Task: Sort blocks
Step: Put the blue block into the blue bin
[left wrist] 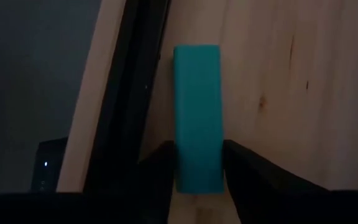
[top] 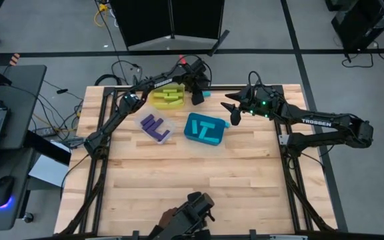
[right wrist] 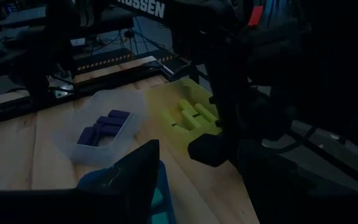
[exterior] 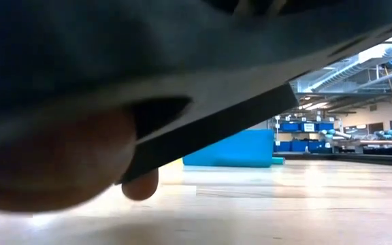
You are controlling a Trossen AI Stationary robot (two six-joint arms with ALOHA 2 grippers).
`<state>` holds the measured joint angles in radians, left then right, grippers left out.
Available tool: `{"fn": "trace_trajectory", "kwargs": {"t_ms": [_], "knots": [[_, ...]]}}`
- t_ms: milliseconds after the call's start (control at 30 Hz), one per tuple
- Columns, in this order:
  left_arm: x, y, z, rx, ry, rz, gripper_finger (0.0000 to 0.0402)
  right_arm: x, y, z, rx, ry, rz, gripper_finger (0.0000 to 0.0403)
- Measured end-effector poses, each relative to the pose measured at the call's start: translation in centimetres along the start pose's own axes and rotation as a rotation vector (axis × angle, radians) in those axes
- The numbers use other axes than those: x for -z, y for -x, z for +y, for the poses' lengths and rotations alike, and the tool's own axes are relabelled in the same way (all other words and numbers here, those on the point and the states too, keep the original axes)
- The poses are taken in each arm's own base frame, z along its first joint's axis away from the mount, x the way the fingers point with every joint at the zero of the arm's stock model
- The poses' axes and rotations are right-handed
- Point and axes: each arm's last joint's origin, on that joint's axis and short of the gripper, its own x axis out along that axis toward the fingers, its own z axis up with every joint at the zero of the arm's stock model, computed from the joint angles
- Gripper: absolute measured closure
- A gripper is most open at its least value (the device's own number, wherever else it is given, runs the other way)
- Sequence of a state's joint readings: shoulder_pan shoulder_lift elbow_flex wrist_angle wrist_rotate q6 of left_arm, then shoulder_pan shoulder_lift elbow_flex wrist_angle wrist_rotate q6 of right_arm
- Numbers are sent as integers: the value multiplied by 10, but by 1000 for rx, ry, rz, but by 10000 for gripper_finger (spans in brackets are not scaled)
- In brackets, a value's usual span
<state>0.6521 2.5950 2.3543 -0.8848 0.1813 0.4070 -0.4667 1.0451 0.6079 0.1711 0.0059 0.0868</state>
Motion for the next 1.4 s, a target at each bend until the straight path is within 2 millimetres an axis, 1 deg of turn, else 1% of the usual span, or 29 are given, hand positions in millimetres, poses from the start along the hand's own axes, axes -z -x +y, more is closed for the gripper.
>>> {"fn": "trace_trajectory", "kwargs": {"t_ms": [100, 167, 267, 400, 633, 733, 933, 1200, 1400], "knots": [[1, -1, 0, 18, 18, -4, 277, 0, 0, 0, 0, 0, 0, 173], [2, -2, 3, 45, 56, -11, 283, 0, 0, 0, 0, 0, 0, 173], [6, -4, 7, 80, 101, -11, 271, 0, 0, 0, 0, 0, 0, 173], [7, -6, 7, 57, 78, 1, 249, 0, 0, 0, -1, 0, 0, 173], [7, -6, 7, 63, 70, -2, 245, 0, 0, 0, -2, 0, 0, 173], [7, -6, 7, 65, 70, -3, 254, 0, 0, 0, -2, 0, 0, 173], [7, -6, 7, 71, 71, -6, 296, -2, 0, 1, -3, 0, -17, 173], [6, -7, 7, 66, 44, -15, 298, -2, 0, 1, -3, 0, -16, 173], [4, -6, 3, 64, 11, -17, 298, -2, 0, 1, -3, 0, -16, 173]]}}
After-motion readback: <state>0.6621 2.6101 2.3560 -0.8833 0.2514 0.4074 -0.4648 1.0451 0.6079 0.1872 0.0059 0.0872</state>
